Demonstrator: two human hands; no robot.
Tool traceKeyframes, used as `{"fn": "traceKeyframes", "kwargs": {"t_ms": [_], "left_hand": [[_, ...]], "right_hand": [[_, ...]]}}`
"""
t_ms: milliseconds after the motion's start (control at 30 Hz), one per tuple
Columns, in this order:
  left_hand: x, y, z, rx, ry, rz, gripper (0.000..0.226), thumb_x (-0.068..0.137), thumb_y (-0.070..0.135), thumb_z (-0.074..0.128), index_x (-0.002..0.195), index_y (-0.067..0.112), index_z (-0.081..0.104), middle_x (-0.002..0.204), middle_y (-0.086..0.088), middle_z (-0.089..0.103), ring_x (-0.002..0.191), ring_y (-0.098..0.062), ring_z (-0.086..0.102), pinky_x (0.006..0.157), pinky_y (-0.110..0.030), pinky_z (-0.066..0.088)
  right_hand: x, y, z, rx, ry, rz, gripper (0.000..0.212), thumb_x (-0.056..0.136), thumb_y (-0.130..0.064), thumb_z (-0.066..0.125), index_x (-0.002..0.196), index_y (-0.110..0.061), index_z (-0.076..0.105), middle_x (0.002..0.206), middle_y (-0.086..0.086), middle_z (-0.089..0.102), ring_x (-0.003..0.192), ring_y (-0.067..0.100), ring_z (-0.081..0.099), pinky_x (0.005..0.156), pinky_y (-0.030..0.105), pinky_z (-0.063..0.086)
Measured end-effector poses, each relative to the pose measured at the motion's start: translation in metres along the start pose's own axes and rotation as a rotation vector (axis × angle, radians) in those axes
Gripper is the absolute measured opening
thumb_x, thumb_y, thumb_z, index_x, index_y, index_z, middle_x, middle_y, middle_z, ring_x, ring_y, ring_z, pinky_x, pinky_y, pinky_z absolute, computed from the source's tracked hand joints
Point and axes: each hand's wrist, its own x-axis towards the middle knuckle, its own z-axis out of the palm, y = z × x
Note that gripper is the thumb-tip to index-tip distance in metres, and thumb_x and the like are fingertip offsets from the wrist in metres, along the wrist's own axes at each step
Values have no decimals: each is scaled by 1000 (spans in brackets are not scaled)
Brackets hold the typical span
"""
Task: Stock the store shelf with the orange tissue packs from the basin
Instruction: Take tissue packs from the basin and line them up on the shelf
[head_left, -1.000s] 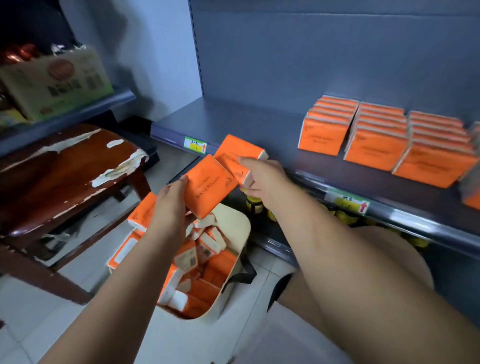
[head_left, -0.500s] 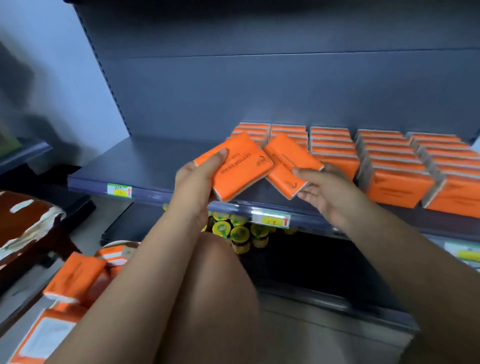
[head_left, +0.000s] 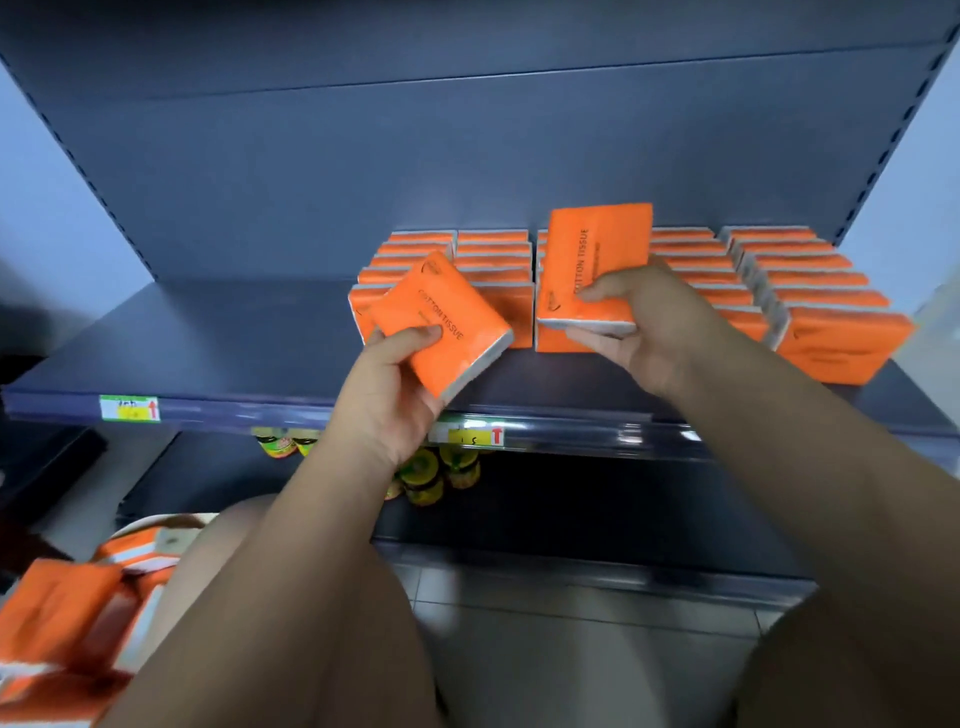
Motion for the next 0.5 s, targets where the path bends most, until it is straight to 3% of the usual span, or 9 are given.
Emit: {"fn": "traceKeyframes", "kwargs": {"t_ms": [100,200,233,300,367,500], "left_hand": [[-4,-11,11,88,30,-29,49,95,11,66,143,15,56,132,-8,71,121,-26,68,102,-44,55],[-11,-19,19,172,83,-70,33,94,26,70,126,25,64,114,4,77,93,-13,73,77,-28,51],[-11,-21,18,185,100,-78,30,93,28,71,123,27,65,109,4,78,87,-11,71,69,-26,45],[-11,-21,18,150,130,-84,29,91,25,74,120,24,66,112,0,78,93,-15,71,63,-24,42],[-11,-20,18,88,146,-68,34,91,19,76,123,19,66,120,-5,76,104,-19,72,67,-23,49],[-12,-19,18,26,183,-17,55,88,11,78,139,15,59,120,-9,76,92,-18,77,71,-29,60]], "right_hand": [[0,2,1,-118,92,-20,49,82,-32,75,129,-32,62,121,-9,71,113,18,66,79,37,51],[2,4,-3,-140,191,10,54,81,-48,75,129,-28,62,116,-8,72,108,19,66,71,33,47],[4,4,-6,-133,208,27,56,78,-48,76,129,-27,63,114,-6,73,106,21,67,69,32,49],[6,5,-11,-121,202,32,52,79,-36,79,127,-25,63,112,-2,75,100,23,72,64,33,56],[9,5,-16,-91,168,-10,51,83,-19,76,131,-24,59,114,0,75,96,23,75,68,38,63],[11,1,-22,-6,131,-67,61,84,-3,68,134,-31,48,113,0,73,96,24,75,75,49,64]]}}
